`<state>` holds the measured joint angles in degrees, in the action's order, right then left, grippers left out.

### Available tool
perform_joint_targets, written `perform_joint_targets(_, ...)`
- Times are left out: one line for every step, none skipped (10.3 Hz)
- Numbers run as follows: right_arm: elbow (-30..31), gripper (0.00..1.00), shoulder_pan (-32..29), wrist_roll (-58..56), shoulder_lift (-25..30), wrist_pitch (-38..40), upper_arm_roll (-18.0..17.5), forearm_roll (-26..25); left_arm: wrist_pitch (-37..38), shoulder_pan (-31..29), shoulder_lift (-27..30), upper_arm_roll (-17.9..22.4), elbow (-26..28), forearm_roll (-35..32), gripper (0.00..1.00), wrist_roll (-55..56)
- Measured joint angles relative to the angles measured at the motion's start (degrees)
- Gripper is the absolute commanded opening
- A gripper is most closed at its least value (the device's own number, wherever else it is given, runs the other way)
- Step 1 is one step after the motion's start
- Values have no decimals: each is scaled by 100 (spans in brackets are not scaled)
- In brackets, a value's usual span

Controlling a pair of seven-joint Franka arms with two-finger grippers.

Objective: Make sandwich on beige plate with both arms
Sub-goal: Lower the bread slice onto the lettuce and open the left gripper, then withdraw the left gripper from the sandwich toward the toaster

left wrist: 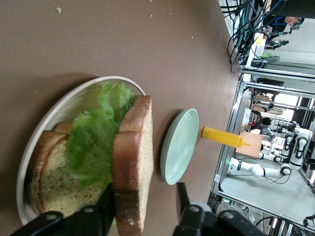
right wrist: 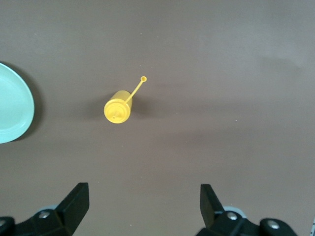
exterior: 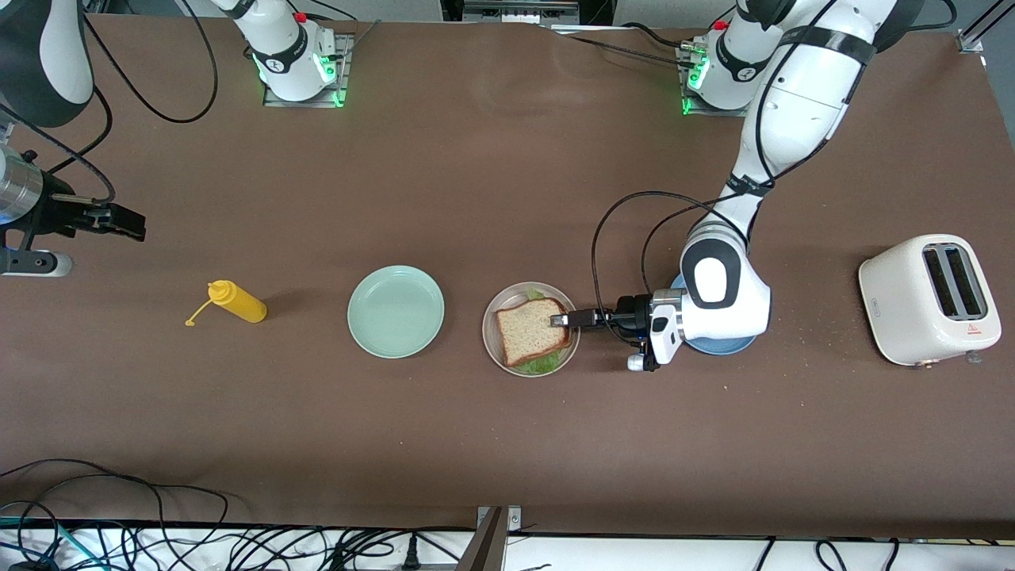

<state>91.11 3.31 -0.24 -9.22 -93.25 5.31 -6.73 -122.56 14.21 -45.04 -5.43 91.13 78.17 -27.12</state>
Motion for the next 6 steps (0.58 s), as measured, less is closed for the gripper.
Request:
perform_joint_targets(24, 100, -8, 0, -27, 85, 1, -1, -60, 11, 0, 0, 16, 0, 100, -8)
perform_joint_targets(24, 100, -9, 0, -34, 186, 2, -1, -80, 11, 0, 6, 15, 0, 100, -9)
perform_joint_targets(-36, 100, -9, 55, -15, 285, 2, -21, -90, 10, 1, 22, 15, -3, 100, -10)
perform_joint_targets(-201, 100, -10, 150, 8, 367, 13, -48, -101, 6, 2, 47, 15, -58, 100, -9)
perform_joint_targets(-356, 100, -17, 207, 6, 367, 43, -54, -103, -16, 13, 83, 9, -213, 100, 52)
perform_joint_targets(-408, 100, -20, 226, -43, 242, 66, -56, -103, -61, 36, 97, -16, -503, 100, 243)
